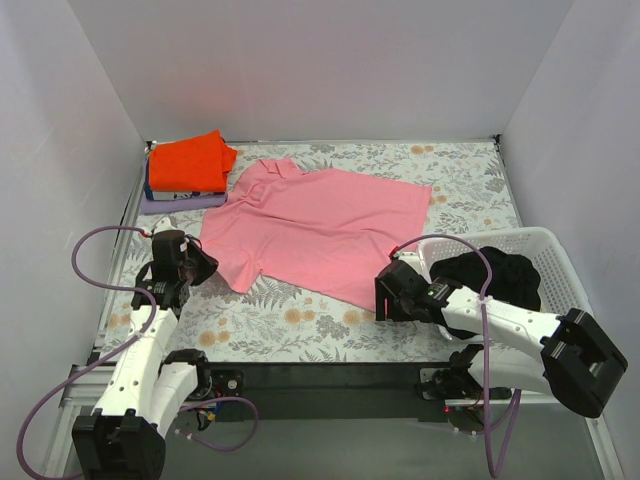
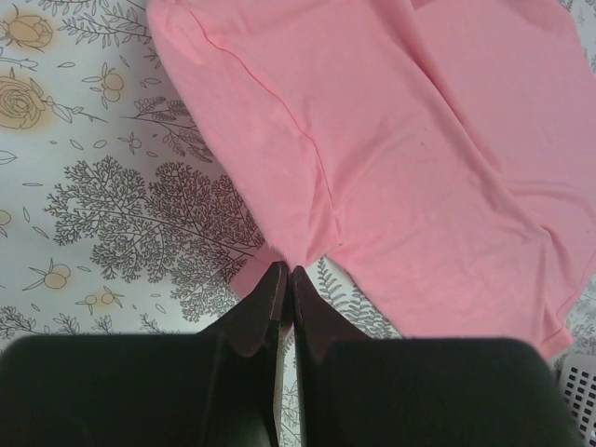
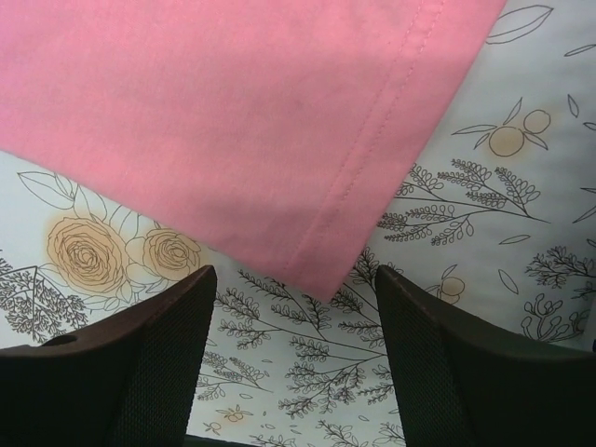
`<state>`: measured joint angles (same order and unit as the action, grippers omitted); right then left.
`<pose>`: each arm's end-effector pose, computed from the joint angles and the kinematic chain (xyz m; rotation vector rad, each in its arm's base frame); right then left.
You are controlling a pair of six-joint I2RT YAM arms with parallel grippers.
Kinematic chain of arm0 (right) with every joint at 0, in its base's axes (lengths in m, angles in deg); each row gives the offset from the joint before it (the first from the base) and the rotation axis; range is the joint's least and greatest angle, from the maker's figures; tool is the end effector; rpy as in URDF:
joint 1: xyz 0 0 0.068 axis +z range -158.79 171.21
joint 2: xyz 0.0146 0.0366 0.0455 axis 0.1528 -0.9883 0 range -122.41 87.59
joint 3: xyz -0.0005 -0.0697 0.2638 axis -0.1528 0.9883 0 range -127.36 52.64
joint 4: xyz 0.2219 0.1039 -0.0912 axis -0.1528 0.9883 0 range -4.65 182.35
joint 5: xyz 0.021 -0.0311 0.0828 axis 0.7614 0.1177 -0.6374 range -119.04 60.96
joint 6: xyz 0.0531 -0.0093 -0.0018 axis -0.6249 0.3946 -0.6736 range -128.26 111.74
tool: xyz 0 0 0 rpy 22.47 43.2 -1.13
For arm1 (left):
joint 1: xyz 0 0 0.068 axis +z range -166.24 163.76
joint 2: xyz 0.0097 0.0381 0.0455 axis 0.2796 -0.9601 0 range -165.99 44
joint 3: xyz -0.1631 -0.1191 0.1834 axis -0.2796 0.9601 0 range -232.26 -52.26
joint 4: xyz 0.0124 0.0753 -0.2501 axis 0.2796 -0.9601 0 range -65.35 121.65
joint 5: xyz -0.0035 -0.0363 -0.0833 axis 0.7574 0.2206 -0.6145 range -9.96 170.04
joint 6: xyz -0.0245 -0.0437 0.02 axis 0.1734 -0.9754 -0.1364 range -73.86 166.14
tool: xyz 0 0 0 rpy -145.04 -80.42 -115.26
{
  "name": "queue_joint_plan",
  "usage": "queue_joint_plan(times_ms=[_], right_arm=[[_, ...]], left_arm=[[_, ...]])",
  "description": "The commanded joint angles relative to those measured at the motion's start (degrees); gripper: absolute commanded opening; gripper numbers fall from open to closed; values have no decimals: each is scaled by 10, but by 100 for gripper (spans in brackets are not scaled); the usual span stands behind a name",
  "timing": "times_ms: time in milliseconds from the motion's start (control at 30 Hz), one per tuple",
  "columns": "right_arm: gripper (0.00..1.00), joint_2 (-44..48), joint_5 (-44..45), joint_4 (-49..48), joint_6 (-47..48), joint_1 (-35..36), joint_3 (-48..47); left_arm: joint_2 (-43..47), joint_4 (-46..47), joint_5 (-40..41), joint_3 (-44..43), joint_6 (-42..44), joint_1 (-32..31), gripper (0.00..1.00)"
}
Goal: Fold and stack the t-shirts
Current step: Fold the tshirt
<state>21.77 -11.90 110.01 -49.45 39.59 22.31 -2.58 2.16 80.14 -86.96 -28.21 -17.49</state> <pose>0.1406 0.1424 0.1672 -0.0578 2.5604 0.2067 0.1729 -0.0036 0.2411 -1.4231 1.9183 -0.6597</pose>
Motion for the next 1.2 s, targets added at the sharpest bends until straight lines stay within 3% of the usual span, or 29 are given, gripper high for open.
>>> queue_joint_plan(times_ms=[0, 400, 500, 600, 633, 700, 1167], right_arm=[[75, 2, 22, 23, -22, 0, 15], [52, -33, 36, 21, -14, 1, 4], [40, -34, 35, 21, -14, 2, 3], [23, -35, 23, 19, -14, 6, 4], [9, -34, 20, 19, -13, 7, 4], [1, -32, 12, 23, -11, 9, 0], [1, 24, -42, 145, -47, 52, -36]], left_arm=[[11, -10, -28, -26, 2, 0, 0], [4, -11, -41, -36, 0, -1, 0], [-2, -10, -48, -40, 0, -1, 0], [-6, -12, -55, -46, 2, -1, 0], [-5, -13, -55, -46, 1, -1, 0], [-2, -17, -54, -49, 0, -1, 0], [61, -84, -83, -67, -37, -1, 0]])
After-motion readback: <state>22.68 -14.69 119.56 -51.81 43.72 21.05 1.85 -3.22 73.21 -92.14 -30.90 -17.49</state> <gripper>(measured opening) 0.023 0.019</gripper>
